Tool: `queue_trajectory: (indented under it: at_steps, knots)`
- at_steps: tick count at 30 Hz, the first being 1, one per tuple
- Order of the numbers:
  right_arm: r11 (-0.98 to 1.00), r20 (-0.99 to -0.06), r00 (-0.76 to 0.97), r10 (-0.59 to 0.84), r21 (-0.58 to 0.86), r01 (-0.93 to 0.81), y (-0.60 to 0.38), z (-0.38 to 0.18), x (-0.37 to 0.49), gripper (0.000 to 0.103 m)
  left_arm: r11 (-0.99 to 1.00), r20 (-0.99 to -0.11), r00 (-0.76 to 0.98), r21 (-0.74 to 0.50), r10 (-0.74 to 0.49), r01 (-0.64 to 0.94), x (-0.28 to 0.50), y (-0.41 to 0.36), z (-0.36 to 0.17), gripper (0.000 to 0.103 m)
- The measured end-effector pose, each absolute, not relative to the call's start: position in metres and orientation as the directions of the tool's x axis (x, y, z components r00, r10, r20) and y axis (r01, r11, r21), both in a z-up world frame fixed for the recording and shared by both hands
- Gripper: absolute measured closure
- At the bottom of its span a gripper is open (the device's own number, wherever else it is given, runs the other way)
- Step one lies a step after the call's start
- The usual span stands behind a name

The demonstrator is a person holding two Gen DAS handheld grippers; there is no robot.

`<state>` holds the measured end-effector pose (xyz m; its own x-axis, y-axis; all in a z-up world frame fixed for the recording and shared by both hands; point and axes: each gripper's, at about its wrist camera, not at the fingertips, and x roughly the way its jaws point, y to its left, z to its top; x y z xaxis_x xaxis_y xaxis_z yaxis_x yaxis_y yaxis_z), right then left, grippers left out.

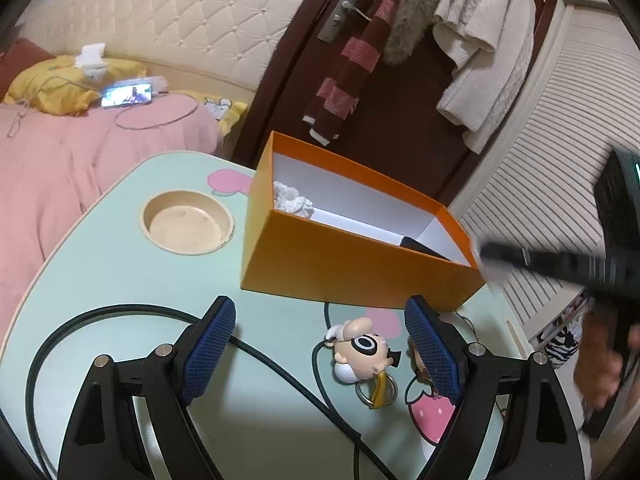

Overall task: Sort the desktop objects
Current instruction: 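Lift the plastic bag out with the right tool and set it on table, then reach the left tool into the box and grasp the white tissue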

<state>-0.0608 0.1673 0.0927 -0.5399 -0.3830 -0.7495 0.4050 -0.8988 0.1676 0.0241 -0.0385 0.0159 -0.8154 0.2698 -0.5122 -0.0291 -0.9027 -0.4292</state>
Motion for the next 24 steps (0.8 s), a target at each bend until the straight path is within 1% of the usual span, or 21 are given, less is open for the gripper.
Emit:
queue_trajectory:
  at_steps: [3, 6, 9, 13, 16, 17, 18, 19, 20, 23, 24]
  knots:
    - [-0.933, -0.739, -0.597, -0.312, 0.122, 0.338, 0.195, 0.068, -0.031, 0.065, -0.903, -0.515, -0.814, -0.428, 0.267, -0.025, 0.024, -0.039, 0.014, 0.017]
    - [-0.946, -0.748, -0.606, -0.270, 0.088, 0.313, 0.205, 0.046, -0.016, 0.065, -0.900, -0.511, -0.818, -0.435, 0.264, -0.019, 0.024, -0.040, 0.013, 0.017]
    - [-0.948, -0.744, -0.609, -0.274, 0.102, 0.303, 0.218, 0.033, -0.007, 0.065, -0.895, -0.493, -0.829, -0.446, 0.266, -0.021, 0.027, -0.043, 0.013, 0.017]
    - [-0.942, -0.726, -0.610, -0.317, 0.165, 0.294, 0.227, 0.022, -0.004, 0.065, -0.896, -0.485, -0.836, -0.444, 0.259, -0.020, 0.030, -0.043, 0.013, 0.017]
    - [-0.941, -0.703, -0.631, -0.328, 0.182, 0.286, 0.231, 0.022, 0.001, 0.062, -0.902, -0.492, -0.834, -0.432, 0.249, -0.014, 0.031, -0.042, 0.014, 0.017]
    - [-0.941, -0.692, -0.643, -0.329, 0.185, 0.283, 0.232, 0.023, 0.004, 0.057, -0.904, -0.498, -0.831, -0.427, 0.248, -0.014, 0.030, -0.042, 0.014, 0.017]
    - [-0.939, -0.675, -0.656, -0.336, 0.188, 0.288, 0.233, 0.027, 0.007, 0.046, -0.905, -0.503, -0.826, -0.426, 0.253, -0.017, 0.029, -0.041, 0.016, 0.017]
    - [-0.937, -0.658, -0.669, -0.344, 0.191, 0.293, 0.234, 0.030, 0.010, 0.040, -0.903, -0.508, -0.821, -0.428, 0.260, -0.022, 0.028, -0.041, 0.018, 0.017]
    - [-0.935, -0.641, -0.683, -0.351, 0.194, 0.298, 0.234, 0.033, 0.013, 0.031, -0.902, -0.513, -0.815, -0.430, 0.268, -0.026, 0.027, -0.041, 0.020, 0.017]
    - [-0.934, -0.563, -0.746, -0.355, 0.184, 0.306, 0.236, 0.046, 0.024, 0.029, -0.899, -0.524, -0.800, -0.435, 0.292, -0.043, 0.024, -0.041, 0.029, 0.017]
    - [-0.932, -0.567, -0.740, -0.362, 0.190, 0.310, 0.236, 0.046, 0.024, 0.029, -0.901, -0.523, -0.799, -0.431, 0.297, -0.053, 0.023, -0.040, 0.036, 0.017]
